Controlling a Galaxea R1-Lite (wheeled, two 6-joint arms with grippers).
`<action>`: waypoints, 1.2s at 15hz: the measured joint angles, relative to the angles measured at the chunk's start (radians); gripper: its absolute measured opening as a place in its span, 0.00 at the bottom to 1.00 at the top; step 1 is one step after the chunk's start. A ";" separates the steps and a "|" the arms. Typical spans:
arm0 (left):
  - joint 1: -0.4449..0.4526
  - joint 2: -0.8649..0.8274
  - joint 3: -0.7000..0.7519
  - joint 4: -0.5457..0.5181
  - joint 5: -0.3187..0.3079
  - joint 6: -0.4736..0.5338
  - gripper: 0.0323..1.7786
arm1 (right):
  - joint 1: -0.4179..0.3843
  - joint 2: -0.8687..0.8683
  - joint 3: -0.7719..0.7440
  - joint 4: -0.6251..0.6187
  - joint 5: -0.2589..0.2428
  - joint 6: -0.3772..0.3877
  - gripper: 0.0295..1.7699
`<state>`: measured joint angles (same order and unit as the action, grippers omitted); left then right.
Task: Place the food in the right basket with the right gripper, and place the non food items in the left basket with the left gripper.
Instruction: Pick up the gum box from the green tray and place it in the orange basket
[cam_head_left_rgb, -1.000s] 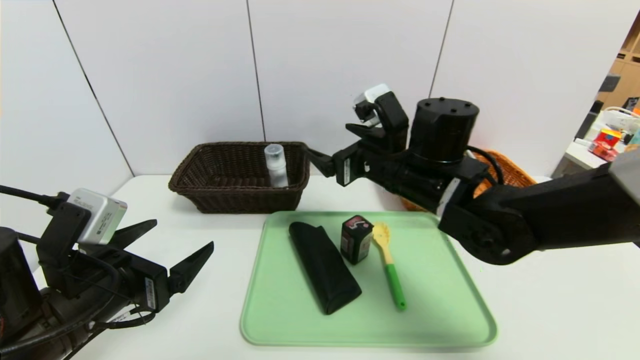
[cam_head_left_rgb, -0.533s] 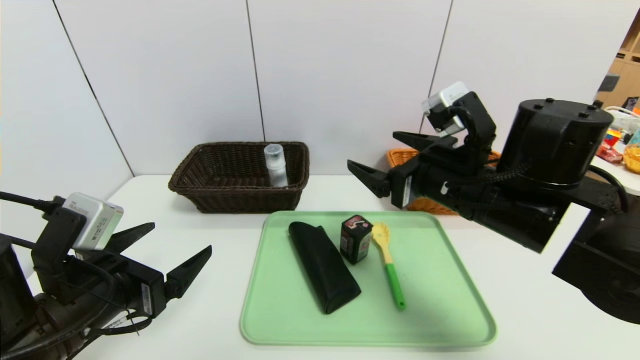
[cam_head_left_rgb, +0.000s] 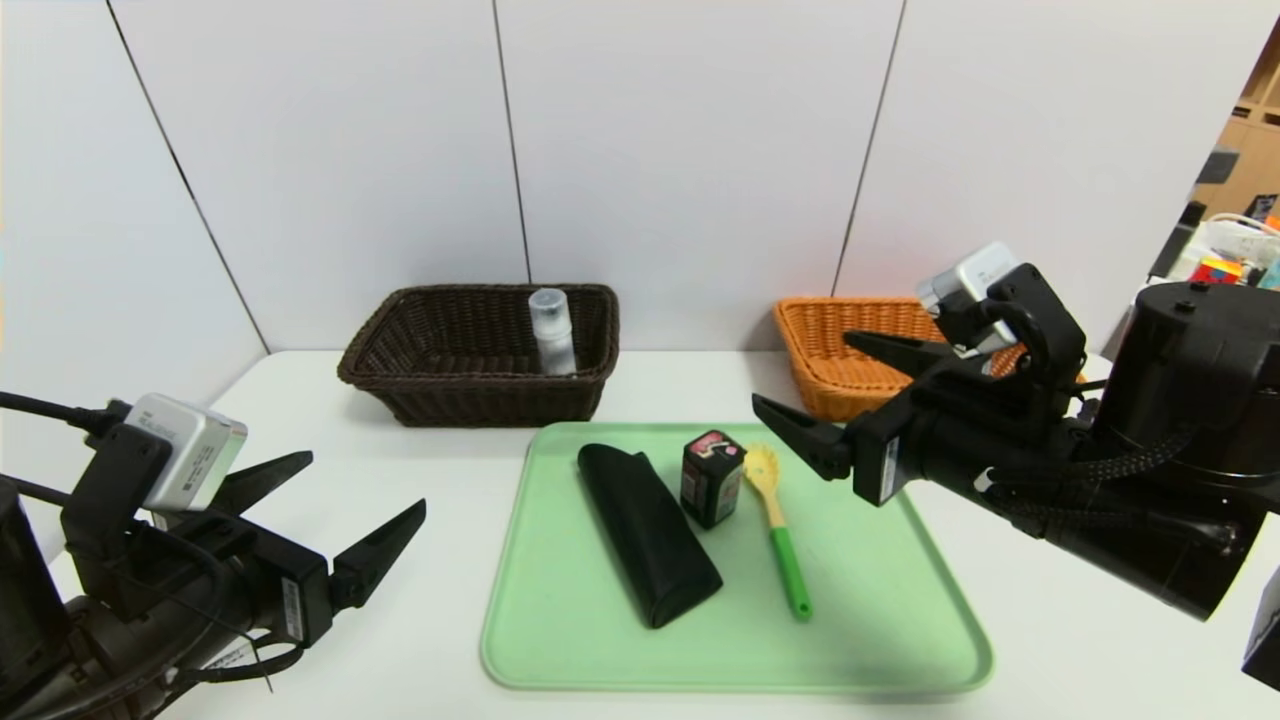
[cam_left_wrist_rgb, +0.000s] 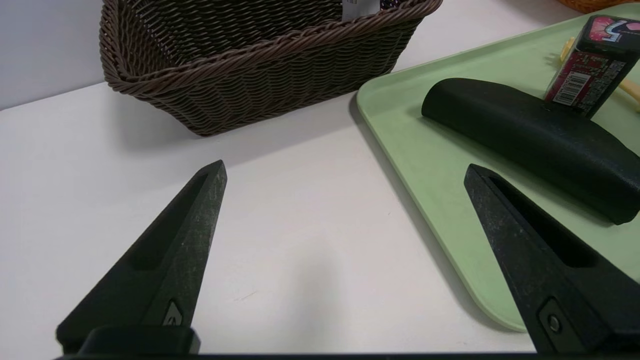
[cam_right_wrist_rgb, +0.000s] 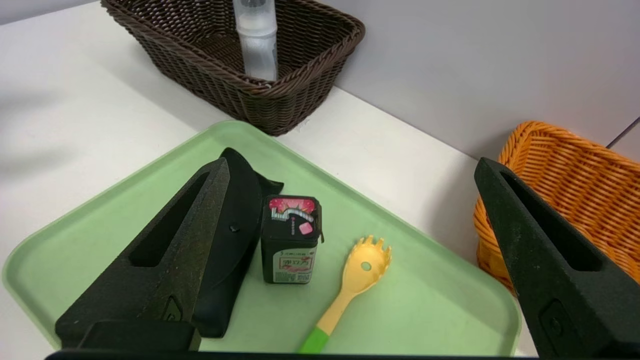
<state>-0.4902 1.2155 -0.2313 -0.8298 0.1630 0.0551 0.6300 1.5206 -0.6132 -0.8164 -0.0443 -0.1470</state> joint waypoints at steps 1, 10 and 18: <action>0.000 -0.001 0.000 0.000 0.000 0.000 0.95 | 0.003 -0.009 0.026 0.000 0.001 0.001 0.96; -0.001 -0.008 0.009 0.000 0.000 0.000 0.95 | 0.042 -0.039 0.246 -0.177 0.009 0.045 0.96; -0.001 -0.009 0.016 -0.001 0.000 -0.001 0.95 | 0.052 0.106 0.385 -0.559 0.026 0.045 0.96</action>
<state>-0.4911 1.2070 -0.2153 -0.8309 0.1630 0.0543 0.6817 1.6270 -0.2285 -1.3749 -0.0187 -0.1023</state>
